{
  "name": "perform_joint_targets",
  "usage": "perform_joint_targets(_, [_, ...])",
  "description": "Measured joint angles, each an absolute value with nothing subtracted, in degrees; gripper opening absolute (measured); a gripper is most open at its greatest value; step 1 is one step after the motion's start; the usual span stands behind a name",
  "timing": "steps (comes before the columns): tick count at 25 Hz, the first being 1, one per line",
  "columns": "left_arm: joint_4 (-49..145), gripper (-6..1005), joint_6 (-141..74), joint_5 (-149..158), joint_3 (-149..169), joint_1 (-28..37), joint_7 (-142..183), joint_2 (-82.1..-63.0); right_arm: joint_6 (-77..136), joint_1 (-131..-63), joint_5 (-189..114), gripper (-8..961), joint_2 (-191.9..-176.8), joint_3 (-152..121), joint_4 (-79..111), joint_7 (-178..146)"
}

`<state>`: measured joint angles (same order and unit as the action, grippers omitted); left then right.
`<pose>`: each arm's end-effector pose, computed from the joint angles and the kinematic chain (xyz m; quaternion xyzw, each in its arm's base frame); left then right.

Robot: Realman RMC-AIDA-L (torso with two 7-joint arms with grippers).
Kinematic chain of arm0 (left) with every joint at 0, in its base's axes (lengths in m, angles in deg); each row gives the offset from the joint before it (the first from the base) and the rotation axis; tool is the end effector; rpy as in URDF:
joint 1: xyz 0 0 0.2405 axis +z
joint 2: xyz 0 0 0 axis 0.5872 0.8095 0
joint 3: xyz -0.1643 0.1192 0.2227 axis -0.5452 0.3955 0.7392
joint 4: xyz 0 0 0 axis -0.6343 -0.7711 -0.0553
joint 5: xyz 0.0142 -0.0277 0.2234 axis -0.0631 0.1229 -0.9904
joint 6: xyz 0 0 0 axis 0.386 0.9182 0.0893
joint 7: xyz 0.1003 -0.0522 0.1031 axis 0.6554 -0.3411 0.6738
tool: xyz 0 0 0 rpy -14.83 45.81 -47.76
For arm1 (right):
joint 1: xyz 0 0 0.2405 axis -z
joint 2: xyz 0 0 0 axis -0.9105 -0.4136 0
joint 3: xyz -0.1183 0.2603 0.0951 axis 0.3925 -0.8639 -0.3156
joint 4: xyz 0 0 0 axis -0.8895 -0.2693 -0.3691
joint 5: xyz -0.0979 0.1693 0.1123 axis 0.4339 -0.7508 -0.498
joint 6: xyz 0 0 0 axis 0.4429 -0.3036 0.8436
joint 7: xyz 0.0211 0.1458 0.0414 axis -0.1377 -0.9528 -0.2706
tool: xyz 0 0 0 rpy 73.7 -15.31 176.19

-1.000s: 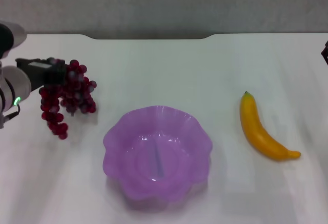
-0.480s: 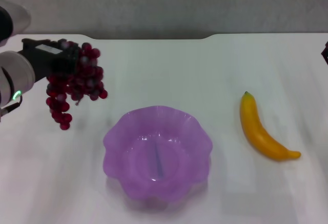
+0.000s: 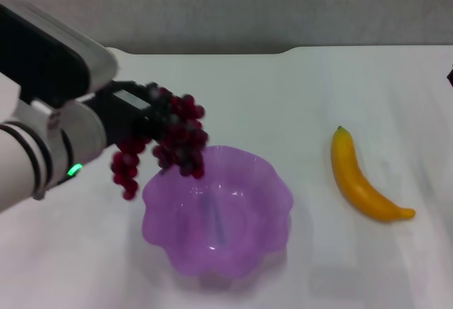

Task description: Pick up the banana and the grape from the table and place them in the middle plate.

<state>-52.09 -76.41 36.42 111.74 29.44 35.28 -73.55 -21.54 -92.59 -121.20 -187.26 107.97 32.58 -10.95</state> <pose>-0.1824 0.3589 -0.0161 -0.8613 -0.2026 -0.0859 0.4579 0.3704 0.4041 -0.0090 -0.5983 0.2874 0.3046 0.6831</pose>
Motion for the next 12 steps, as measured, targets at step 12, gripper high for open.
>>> perform_joint_targets(12, [-49.55,198,-78.44,48.37,115.44,28.13,45.12,-73.38,-21.54,-92.79,-121.2,892,-187.27,107.97,32.33,-10.95])
